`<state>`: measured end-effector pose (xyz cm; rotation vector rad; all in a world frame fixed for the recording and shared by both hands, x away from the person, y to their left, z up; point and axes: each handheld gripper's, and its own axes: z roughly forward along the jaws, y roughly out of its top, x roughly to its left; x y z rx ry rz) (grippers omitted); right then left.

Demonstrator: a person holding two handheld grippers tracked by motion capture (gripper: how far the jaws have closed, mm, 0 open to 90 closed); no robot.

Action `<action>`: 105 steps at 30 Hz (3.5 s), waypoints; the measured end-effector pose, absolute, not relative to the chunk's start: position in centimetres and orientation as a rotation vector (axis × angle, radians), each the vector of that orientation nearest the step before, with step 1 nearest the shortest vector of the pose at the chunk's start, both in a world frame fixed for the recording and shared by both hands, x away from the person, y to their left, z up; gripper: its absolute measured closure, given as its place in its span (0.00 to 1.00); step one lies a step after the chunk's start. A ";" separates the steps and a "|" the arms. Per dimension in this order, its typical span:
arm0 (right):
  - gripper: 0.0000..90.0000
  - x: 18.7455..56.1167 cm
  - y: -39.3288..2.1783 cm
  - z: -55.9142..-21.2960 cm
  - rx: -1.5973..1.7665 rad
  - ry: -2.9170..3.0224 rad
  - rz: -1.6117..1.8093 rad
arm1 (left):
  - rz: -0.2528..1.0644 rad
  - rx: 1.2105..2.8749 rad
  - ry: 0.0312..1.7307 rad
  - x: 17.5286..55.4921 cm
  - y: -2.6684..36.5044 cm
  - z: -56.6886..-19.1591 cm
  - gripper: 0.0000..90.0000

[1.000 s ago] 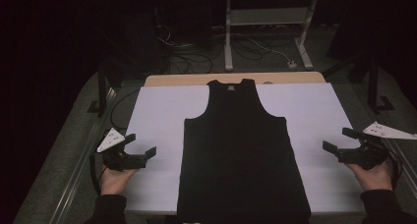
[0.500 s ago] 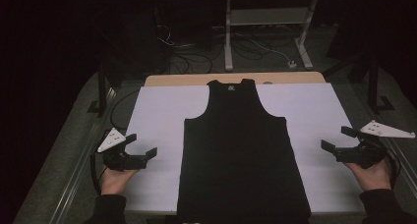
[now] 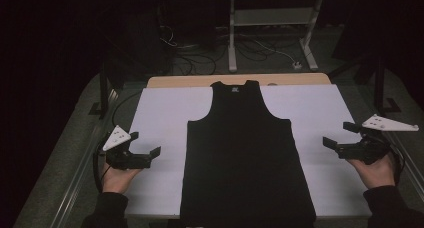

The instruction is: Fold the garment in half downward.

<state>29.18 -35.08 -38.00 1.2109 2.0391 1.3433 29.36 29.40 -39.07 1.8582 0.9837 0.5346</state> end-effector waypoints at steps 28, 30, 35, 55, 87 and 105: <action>0.00 32.5 -33.8 -35.9 1.167 2.151 1.288 | 0.473 1.942 0.935 33.2 28.3 -37.1 0.00; 0.00 32.8 -33.8 -35.7 1.164 2.159 1.277 | 0.464 1.937 0.934 33.4 28.2 -36.9 0.00; 0.00 33.5 -33.7 -35.5 1.169 2.185 1.265 | 0.454 1.953 0.931 34.2 27.9 -36.4 0.00; 0.00 36.4 -32.9 -34.3 1.160 2.249 1.256 | 0.399 1.998 0.870 36.8 25.6 -34.7 0.00; 0.00 41.0 -31.2 -34.6 1.181 2.340 1.196 | 0.317 2.057 0.886 41.0 23.3 -35.4 0.00; 0.00 42.8 -30.8 -36.9 1.239 2.370 1.154 | 0.270 2.055 0.898 42.6 22.6 -37.1 0.00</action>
